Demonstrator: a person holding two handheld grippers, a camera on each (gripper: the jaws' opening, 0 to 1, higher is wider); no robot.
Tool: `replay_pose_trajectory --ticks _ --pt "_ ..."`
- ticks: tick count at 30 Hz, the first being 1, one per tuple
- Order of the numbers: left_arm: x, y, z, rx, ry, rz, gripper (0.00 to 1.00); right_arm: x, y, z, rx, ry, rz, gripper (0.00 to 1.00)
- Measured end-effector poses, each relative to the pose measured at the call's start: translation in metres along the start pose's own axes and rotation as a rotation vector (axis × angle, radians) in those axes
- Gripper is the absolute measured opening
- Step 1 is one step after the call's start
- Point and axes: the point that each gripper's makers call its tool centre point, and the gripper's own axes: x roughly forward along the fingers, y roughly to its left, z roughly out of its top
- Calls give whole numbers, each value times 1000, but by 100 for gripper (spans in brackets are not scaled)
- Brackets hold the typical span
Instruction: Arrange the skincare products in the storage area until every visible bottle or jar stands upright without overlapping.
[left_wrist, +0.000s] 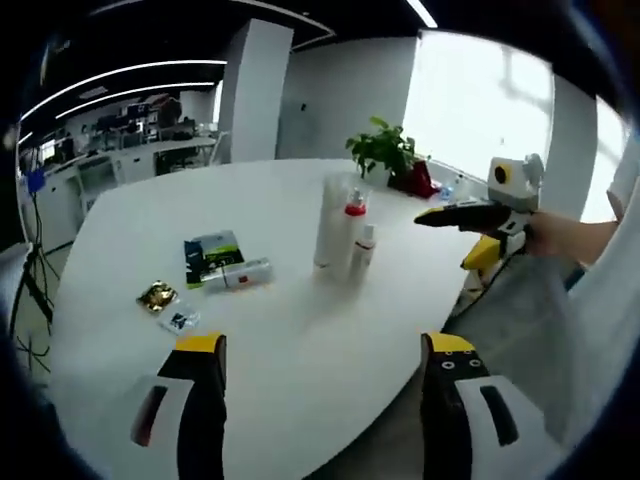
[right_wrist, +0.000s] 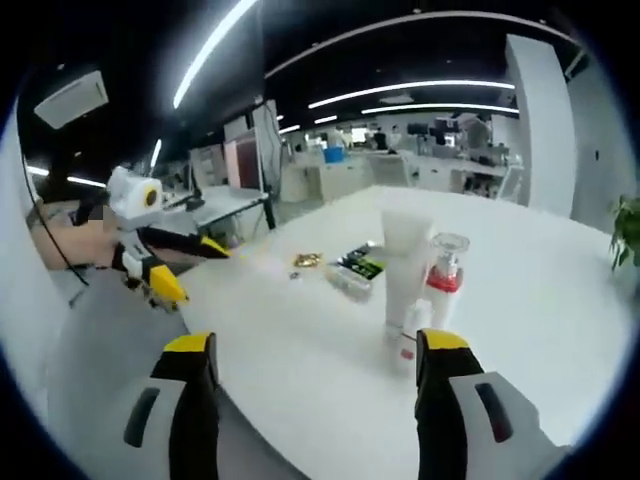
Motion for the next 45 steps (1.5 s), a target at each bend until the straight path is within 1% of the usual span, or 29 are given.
replay_pose_trajectory --ticks 3,9,14,15,17,18,19,21,26,28,29,31,32,34,36,42,45 --pt "-6 3 -5 0 8 13 75 -4 3 2 20 -24 3 84" --pt "-16 7 -10 -21 7 30 77 -7 3 2 29 -25 -6 85" --pt "-25 7 -19 -38 16 44 81 -8 4 2 19 -15 -16 87" --pt "-27 7 -18 -38 11 47 82 -8 5 2 24 -12 -16 87" --pt "-28 8 -9 -39 -30 53 83 -8 8 2 27 -16 -17 89" --pt "-28 11 -6 -48 -53 60 85 -8 8 1 27 -14 -18 89" --pt "-29 12 -6 -53 -58 64 87 -8 9 0 29 -8 -16 90" --pt "-29 11 -6 -58 -63 70 91 -7 9 -2 22 1 -19 91" --pt "-30 11 -4 -65 -78 70 95 -6 7 -7 31 19 -29 96" --pt "-30 13 -4 -58 -86 77 93 -6 6 -10 27 33 -37 97" --pt "-32 16 -3 -36 -94 93 93 -6 5 -12 26 40 -39 98" --pt "-33 16 -2 -41 -101 94 95 -6 5 -11 13 40 -48 99" --pt "-33 15 -1 -54 -108 91 96 -6 4 -10 7 38 -52 99" --pt "-34 17 0 -53 -114 99 97 -6 4 -10 13 40 -53 99" --pt "-34 15 0 -59 -120 91 97 -6 4 -12 19 47 -51 99" --pt "-34 17 -1 -60 -123 95 95 -2 11 -18 -10 86 -37 99" --pt "-35 18 1 -59 -135 97 96 -1 12 -20 -9 99 -29 99"
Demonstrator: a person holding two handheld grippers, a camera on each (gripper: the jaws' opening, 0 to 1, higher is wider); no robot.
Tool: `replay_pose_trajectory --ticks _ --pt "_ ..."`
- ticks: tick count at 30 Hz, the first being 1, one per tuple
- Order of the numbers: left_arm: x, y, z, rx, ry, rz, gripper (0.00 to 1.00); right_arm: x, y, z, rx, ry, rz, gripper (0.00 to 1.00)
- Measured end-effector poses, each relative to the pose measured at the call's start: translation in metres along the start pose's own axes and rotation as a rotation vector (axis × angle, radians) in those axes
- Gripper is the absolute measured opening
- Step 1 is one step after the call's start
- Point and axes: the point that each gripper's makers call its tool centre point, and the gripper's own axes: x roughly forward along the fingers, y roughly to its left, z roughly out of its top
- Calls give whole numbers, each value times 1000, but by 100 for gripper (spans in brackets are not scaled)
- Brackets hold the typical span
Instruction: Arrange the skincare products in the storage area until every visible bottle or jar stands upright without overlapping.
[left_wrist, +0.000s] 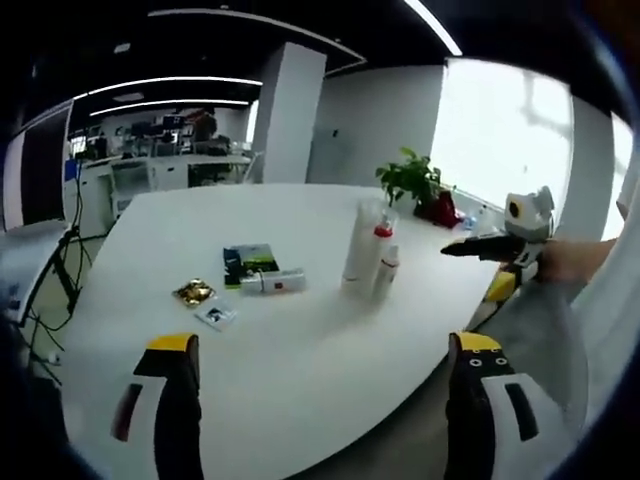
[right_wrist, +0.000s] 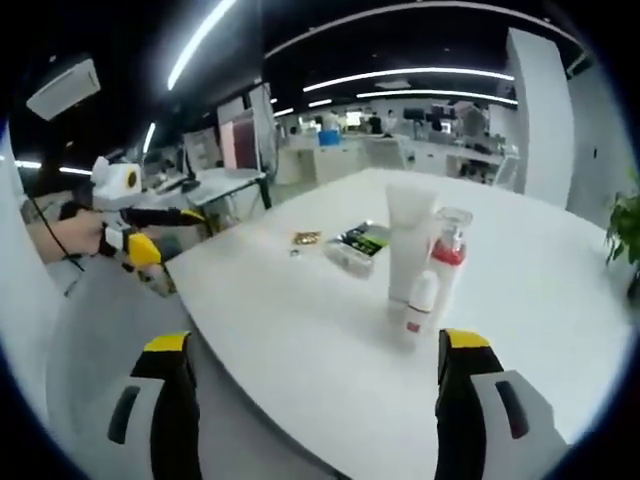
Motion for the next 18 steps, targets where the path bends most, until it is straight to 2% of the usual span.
replay_pose_trajectory --ticks 10,13,18 --pt "3 -2 -2 70 10 -1 99 8 9 -6 -8 52 42 99" --pt "3 2 -1 52 -6 -9 99 12 15 -5 -11 59 56 99" --pt "1 5 4 16 -39 -4 99 20 21 -1 -66 94 85 99"
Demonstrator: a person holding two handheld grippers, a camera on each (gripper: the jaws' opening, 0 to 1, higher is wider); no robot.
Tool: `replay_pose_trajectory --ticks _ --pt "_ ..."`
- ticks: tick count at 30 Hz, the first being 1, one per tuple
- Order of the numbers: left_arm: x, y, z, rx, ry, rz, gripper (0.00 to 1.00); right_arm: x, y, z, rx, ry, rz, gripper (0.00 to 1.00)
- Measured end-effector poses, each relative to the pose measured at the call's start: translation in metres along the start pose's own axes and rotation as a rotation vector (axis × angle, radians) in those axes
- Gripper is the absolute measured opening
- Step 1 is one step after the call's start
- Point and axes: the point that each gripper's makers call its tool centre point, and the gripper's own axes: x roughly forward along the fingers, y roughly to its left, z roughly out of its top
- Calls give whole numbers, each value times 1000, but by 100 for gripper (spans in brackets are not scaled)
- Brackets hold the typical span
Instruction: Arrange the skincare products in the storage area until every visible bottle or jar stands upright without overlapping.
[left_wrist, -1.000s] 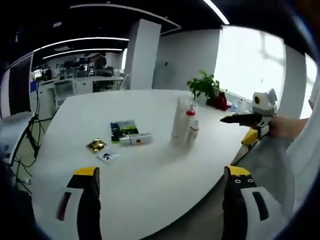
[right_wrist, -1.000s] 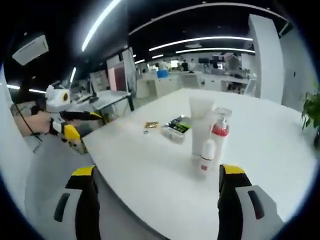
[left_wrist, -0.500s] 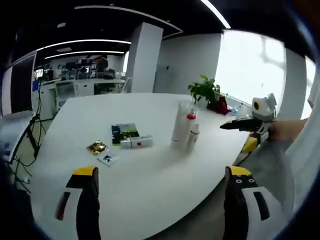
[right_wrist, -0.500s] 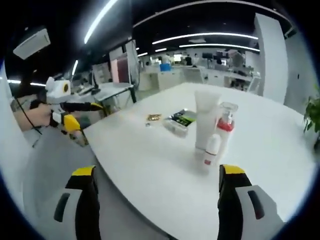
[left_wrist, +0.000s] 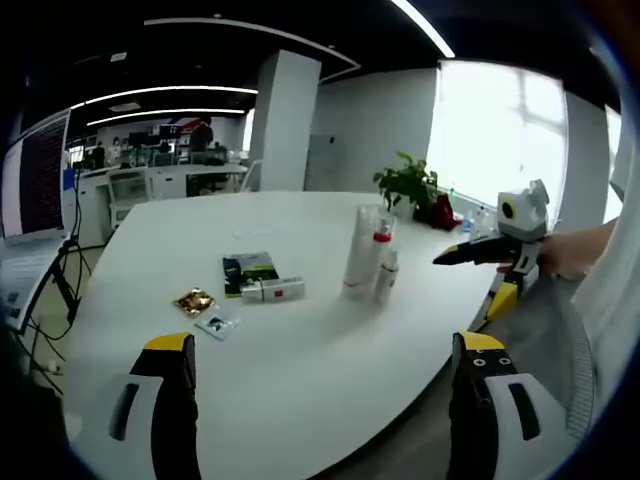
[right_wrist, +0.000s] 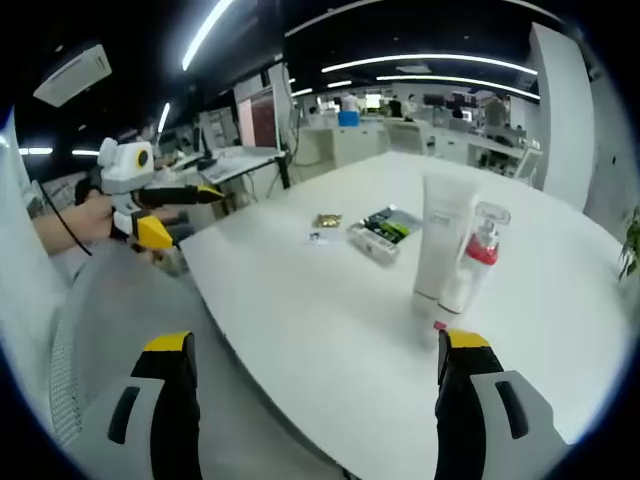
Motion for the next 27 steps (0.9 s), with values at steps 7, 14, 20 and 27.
replay_pose_trajectory --ticks 7,14,20,27 --pt "2 1 -1 26 4 6 98 14 1 18 -52 24 38 97" --pt "2 3 -3 47 6 12 97 36 6 35 -102 55 88 97" --pt "4 2 -7 66 26 15 96 52 10 43 -148 119 117 99" --pt "4 5 -6 48 18 25 96 69 8 50 -205 168 140 97"
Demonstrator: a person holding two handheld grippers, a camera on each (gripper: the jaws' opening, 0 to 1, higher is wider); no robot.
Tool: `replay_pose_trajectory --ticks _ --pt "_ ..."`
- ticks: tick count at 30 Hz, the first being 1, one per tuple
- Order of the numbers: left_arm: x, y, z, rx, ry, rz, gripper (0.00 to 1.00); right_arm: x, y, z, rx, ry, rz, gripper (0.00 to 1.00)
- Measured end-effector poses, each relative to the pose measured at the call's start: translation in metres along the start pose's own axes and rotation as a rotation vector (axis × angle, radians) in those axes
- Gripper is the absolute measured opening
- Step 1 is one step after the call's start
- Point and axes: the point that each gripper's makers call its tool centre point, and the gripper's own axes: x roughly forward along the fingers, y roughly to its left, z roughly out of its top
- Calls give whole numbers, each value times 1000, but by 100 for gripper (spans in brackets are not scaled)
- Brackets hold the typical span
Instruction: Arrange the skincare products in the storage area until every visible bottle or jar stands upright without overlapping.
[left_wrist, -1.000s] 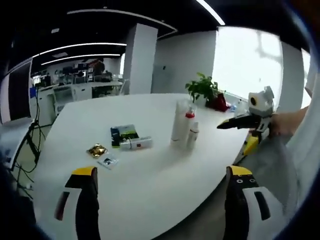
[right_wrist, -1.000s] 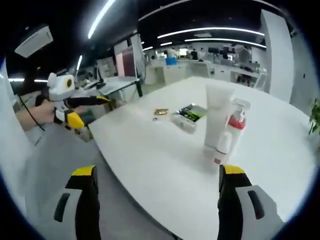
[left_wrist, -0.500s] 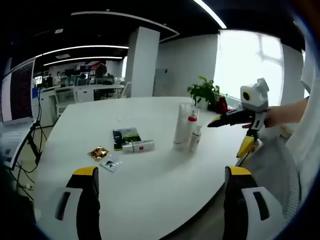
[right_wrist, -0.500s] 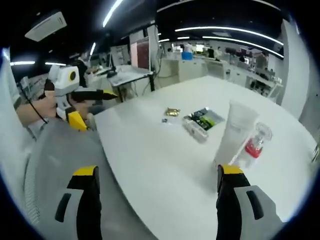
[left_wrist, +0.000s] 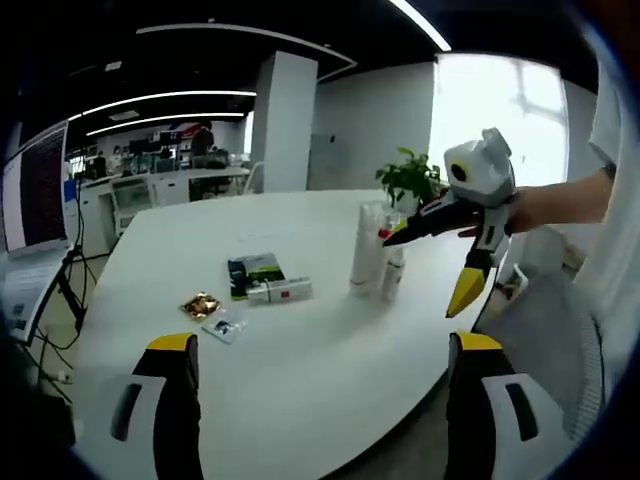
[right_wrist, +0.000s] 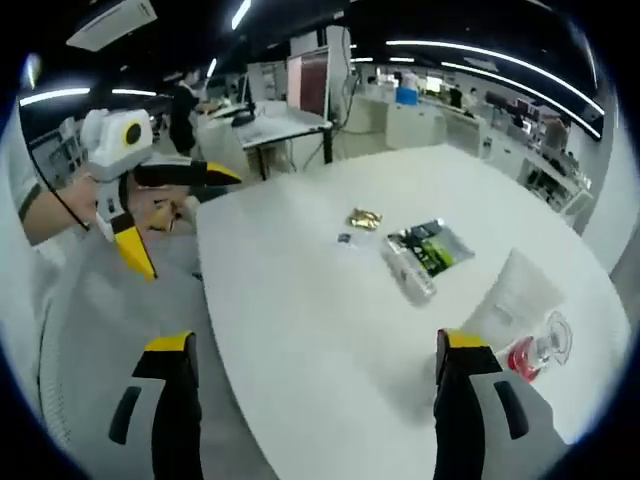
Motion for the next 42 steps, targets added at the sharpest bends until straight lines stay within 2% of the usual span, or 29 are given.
replay_pose_trajectory --ticks 9,13,17,22,25,32,36,42 --pt "0 2 -3 -9 14 10 95 29 -17 15 -51 62 10 92" --pt "1 1 -3 -7 17 9 95 42 -23 16 -80 121 15 88" --pt "0 3 -2 -25 9 15 95 52 -33 25 -124 131 -10 75" --pt "-1 5 -2 -34 9 27 95 68 -46 33 -145 154 -18 73" --pt "0 5 -3 -39 14 24 95 83 -55 31 -161 189 -12 66" --pt "-1 6 -3 -59 14 26 94 110 -73 26 -165 251 3 64" --pt "0 7 -5 -69 20 24 94 124 -77 33 -184 242 13 60" --pt "2 6 -9 -68 45 16 94 143 -91 28 -208 263 1 56"
